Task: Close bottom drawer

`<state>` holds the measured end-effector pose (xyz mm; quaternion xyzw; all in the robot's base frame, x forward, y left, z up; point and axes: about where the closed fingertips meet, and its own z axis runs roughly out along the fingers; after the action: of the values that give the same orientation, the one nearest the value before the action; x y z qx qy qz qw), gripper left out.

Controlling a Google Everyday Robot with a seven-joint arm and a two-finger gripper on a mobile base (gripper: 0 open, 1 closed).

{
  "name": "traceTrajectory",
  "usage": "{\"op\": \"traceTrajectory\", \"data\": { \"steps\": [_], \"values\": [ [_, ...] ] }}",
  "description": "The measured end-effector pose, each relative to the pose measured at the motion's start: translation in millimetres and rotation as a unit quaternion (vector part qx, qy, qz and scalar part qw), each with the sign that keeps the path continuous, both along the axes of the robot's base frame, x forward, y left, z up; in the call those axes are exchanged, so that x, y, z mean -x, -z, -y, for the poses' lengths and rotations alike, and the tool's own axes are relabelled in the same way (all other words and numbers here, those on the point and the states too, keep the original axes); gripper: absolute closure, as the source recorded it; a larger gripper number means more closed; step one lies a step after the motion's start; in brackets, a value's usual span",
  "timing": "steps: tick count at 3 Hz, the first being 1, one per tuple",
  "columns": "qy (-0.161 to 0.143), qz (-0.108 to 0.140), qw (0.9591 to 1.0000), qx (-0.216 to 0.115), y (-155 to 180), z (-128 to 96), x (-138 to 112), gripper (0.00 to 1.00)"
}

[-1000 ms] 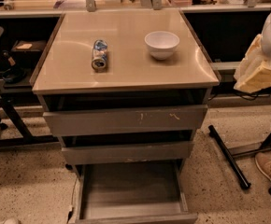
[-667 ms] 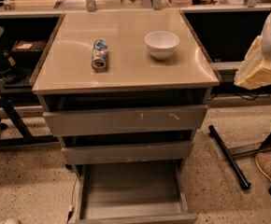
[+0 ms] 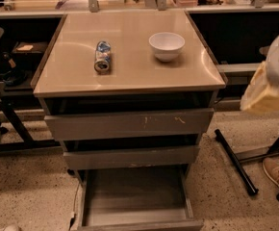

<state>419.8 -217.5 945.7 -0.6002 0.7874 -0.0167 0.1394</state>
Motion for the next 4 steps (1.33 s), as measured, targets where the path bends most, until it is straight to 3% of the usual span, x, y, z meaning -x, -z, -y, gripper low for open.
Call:
{"op": "traceTrajectory", "data": {
  "steps": [1,2,3,4],
  "values": [
    [0.008,-0.049,0.9984,-0.026,64,-5,38,1.00],
    [0.013,-0.126,0.9911,-0.041,147,-11,76,1.00],
    [0.012,-0.166,0.9854,-0.033,177,-9,103,1.00],
    [0.013,-0.185,0.9809,-0.060,196,-15,109,1.00]
  ]
}}
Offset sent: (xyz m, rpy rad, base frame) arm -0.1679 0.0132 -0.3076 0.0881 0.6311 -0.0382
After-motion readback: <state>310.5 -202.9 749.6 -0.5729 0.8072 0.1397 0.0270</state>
